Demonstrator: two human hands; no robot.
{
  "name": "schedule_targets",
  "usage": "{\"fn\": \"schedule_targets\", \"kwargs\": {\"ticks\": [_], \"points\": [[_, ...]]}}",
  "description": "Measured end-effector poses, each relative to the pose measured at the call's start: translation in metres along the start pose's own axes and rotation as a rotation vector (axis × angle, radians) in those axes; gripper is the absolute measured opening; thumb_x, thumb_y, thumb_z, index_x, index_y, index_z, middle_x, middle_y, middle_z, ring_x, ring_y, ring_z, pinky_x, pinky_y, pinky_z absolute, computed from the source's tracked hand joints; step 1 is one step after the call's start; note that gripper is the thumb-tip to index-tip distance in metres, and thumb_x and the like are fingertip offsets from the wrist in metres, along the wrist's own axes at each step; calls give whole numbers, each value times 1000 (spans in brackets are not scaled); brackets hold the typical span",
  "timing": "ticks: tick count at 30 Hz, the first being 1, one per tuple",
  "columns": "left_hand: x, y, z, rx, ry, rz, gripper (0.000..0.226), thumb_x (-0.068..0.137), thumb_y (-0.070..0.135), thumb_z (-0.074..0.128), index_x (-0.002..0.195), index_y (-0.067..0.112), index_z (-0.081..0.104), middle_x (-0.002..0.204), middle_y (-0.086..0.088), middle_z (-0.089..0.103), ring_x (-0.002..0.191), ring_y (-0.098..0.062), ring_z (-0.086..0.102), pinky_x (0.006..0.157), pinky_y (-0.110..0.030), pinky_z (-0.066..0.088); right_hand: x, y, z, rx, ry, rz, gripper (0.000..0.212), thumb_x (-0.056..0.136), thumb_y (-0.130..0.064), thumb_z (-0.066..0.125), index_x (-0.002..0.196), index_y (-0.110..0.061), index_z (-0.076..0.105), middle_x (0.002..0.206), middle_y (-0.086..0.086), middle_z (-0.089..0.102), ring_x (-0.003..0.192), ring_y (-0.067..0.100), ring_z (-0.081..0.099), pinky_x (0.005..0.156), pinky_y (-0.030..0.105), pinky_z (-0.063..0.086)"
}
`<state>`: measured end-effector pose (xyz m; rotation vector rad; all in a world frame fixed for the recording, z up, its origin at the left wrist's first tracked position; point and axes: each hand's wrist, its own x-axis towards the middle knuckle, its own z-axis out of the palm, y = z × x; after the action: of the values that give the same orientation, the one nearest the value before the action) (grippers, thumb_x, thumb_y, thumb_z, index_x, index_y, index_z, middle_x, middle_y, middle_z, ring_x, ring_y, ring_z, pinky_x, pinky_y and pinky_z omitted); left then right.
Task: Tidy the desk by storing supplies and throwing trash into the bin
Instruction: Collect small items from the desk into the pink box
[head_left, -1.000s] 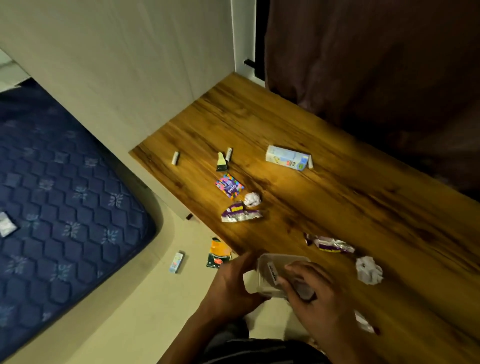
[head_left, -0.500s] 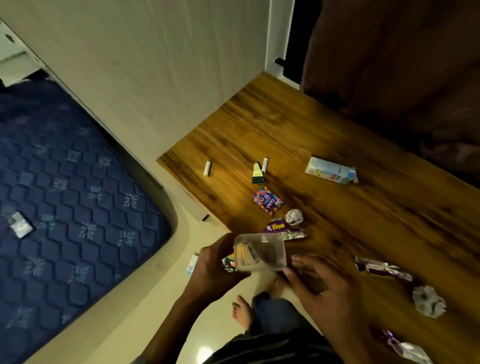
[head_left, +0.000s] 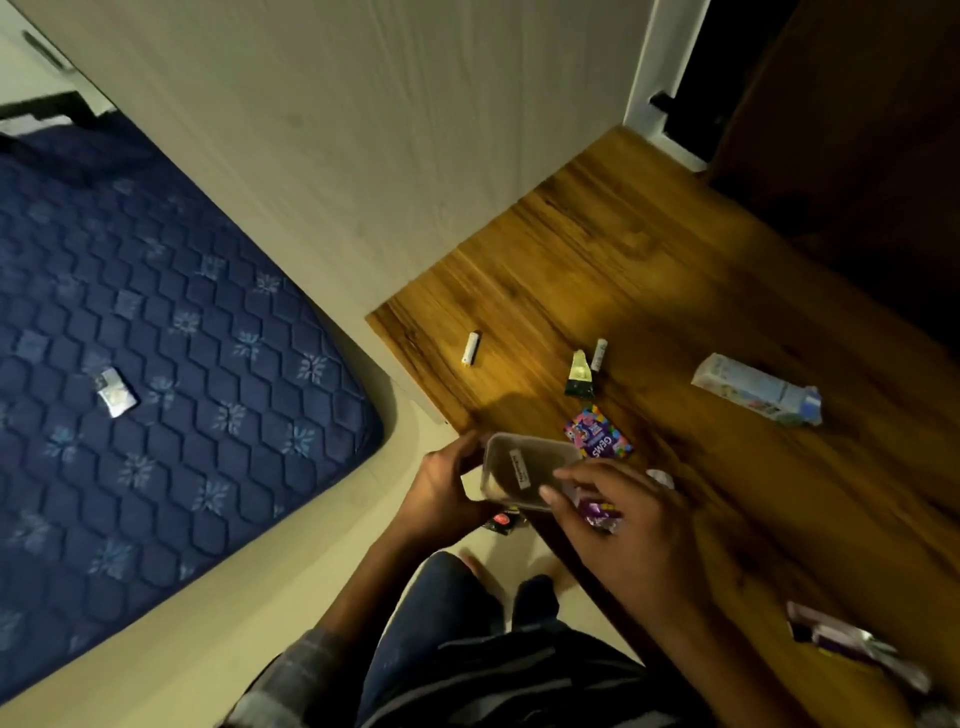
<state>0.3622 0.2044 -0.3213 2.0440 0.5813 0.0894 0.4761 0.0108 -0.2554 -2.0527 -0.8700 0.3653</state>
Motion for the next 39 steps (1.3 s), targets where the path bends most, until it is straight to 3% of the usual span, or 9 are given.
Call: {"fn": "schedule_targets", "kwargs": {"ticks": [5,10,12,17,22,29,33,36,39], "points": [[29,-13,-15,2,-71,70,61,80,25,87,134,20,58,123,10,67,111,-3,67,92,-29,58,41,-16,10,-150,-12,-32,17,85,-21,78,100,-13,75,103,-1,72,90,3,65,70,-3,45],[47,-29,-20,-35,-136,106,68,77,29,89,137,23,58,119,12,70,102,-3,70,85,-30,60,108,-23,41,-395,-160,15,26,97,-22,64,122,-20,68,130,0,63,117,18,61,88,24,51],[50,-35,-21,-68,-148,116,69,74,28,91,135,23,59,115,11,72,98,-6,72,81,-34,60,142,-26,61,-482,-248,-26,27,100,-15,56,125,-20,65,130,-1,59,120,18,56,93,27,50],[54,-46,-21,-144,-170,113,62,72,24,91,129,18,65,114,9,75,98,-3,73,81,-37,62,197,-26,121,-714,-410,-106,22,96,-5,55,111,-16,66,115,5,63,97,20,64,79,31,56],[61,-54,-26,-144,-208,150,64,74,32,89,132,20,64,120,11,73,105,0,71,85,-34,61,216,-20,140,-722,-508,-40,31,100,-6,47,129,-13,56,141,12,51,115,24,61,92,35,54],[65,-58,-28,-172,-258,177,65,75,24,90,134,17,63,119,10,74,100,-1,73,83,-31,63,204,-8,134,-585,-354,234,30,98,-13,59,127,-16,61,138,10,51,120,23,56,92,29,47],[68,-62,-27,-160,-274,189,69,73,30,91,134,20,62,119,11,74,103,-1,72,85,-33,62,169,-23,104,-353,-48,377,27,91,-22,69,118,-22,67,116,1,65,107,16,62,83,24,52],[70,-61,-27,-168,-275,217,67,72,28,92,132,20,64,116,11,75,101,-1,73,82,-28,61,128,-44,75,-191,176,486,20,87,-28,75,107,-27,71,98,-14,70,82,-3,62,67,11,46],[72,-63,-27,-164,-309,227,67,76,30,92,135,17,62,117,9,75,101,-4,74,81,-32,63,84,-52,58,-89,297,622,20,84,-36,79,102,-30,73,90,-20,71,78,-7,63,64,13,49]]}}
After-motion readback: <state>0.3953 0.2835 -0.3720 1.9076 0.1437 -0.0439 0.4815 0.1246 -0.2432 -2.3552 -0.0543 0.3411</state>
